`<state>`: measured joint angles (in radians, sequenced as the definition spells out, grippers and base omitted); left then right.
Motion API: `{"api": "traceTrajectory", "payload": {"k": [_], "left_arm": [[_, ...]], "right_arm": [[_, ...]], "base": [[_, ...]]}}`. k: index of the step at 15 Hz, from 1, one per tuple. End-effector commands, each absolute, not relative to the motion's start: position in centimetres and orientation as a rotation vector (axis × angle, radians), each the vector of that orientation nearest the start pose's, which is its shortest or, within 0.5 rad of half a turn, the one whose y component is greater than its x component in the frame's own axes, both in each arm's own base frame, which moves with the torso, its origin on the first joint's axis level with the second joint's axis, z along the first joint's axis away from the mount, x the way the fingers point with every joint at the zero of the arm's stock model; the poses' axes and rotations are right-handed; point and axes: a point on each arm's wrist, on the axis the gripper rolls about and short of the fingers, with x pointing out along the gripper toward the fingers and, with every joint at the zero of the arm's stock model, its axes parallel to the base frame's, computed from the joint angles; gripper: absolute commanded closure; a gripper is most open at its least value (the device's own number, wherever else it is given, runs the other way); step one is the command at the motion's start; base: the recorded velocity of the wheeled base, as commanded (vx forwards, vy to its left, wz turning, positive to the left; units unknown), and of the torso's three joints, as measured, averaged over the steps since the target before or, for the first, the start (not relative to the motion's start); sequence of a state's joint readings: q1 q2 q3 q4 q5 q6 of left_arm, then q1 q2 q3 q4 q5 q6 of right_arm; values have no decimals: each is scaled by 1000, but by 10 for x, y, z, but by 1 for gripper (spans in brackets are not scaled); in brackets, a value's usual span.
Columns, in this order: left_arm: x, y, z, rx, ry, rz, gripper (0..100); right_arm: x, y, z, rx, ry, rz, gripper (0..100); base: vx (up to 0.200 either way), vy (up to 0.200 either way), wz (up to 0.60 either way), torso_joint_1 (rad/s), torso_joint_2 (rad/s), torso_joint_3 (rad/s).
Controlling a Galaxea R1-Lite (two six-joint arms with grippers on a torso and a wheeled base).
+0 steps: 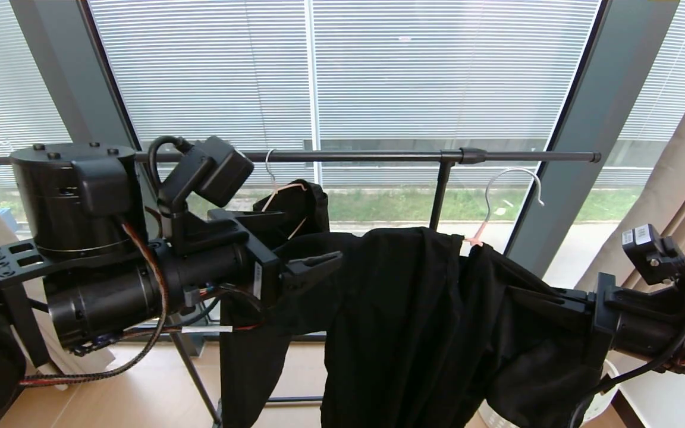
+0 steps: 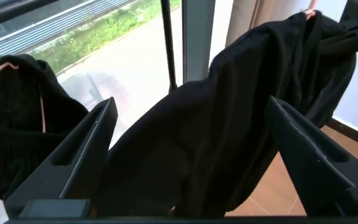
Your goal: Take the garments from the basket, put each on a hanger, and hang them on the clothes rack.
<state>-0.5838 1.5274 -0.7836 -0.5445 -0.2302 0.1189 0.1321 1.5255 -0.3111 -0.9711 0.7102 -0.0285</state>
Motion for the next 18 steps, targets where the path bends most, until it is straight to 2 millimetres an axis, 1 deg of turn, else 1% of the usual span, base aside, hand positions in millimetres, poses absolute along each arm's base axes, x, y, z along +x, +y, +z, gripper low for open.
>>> {"api": "traceTrajectory", "payload": {"k": [1,2,4,5,7,10,12,13,16,18], "left_arm": [[224,-128,215,127,164,-812,0],[230,-116,211,106,179,-867,0],[235,-106,205,58,213,-937,0],[240,-105,199,16,249,-961,0],[243,-104,195,-24,271,-961,0],[237,-103,185,-29,299,-998,0],[235,-103,175,-35,340,-998,0],[237,-103,169,-37,363,-994,0],[245,-106,161,-41,390,-991,0],[252,-108,153,-44,380,-987,0]], "right_arm": [[210,38,139,51,228,840,100],[210,34,139,60,225,872,100],[210,32,139,69,225,900,100],[210,31,139,71,224,908,100],[209,31,138,73,225,915,100],[209,29,140,71,217,911,100],[208,30,141,70,214,914,100],[208,29,141,71,214,913,100],[206,30,143,71,203,945,100],[205,26,145,69,192,937,100]], "base": [[0,0,0,0,0,0],[0,0,0,0,0,0],[0,0,0,0,0,0],[0,0,0,0,0,0],[0,0,0,0,0,0],[0,0,0,0,0,0],[0,0,0,0,0,0],[0,0,0,0,0,0],[0,0,0,0,0,0],[0,0,0,0,0,0]]}}
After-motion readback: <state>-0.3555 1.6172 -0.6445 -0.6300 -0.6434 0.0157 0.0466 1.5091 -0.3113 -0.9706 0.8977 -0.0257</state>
